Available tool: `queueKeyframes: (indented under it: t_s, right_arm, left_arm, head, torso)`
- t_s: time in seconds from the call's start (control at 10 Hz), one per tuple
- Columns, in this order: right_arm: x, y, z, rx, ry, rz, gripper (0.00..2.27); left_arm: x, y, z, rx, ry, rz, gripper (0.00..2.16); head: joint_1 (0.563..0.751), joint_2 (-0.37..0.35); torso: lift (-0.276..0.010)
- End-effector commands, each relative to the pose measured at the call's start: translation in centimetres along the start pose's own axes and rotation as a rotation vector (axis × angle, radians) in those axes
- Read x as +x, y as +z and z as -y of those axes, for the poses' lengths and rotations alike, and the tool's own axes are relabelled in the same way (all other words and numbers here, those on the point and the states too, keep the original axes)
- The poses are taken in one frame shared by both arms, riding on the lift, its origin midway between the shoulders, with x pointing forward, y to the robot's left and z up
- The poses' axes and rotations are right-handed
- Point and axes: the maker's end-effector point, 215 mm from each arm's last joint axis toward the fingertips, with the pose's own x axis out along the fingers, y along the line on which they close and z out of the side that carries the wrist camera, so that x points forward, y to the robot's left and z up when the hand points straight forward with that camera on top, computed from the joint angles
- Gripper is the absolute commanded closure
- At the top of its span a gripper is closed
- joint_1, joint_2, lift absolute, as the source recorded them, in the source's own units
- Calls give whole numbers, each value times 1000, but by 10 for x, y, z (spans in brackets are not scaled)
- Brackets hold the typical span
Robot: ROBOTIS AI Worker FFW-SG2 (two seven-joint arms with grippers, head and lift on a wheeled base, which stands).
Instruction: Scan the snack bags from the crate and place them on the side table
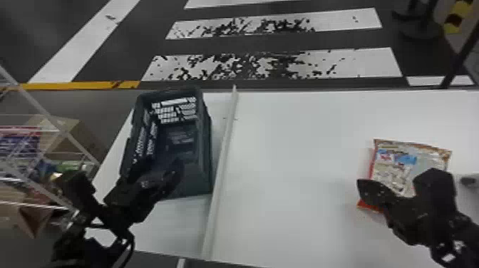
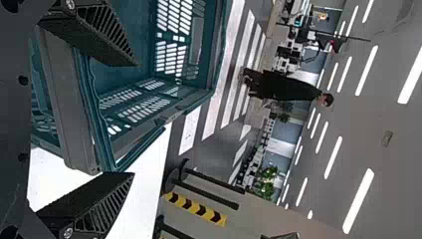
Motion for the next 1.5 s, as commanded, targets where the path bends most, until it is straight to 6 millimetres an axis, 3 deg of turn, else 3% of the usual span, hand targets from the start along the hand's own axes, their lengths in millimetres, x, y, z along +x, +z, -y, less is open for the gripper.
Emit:
queueKeyframes:
  t_s: [0.0, 1.4]
  right_arm:
    - [2, -8, -1, -1, 1, -24, 2243]
    - [-7, -24, 1, 0, 1, -59, 2243]
  left_arm:
    - [0, 0, 0, -4, 0, 1, 76]
    - [0, 0, 2, -8, -6, -2, 76]
  head:
    - [695, 215]
    - [695, 205]
  torso:
    - [-95]
    - [-95]
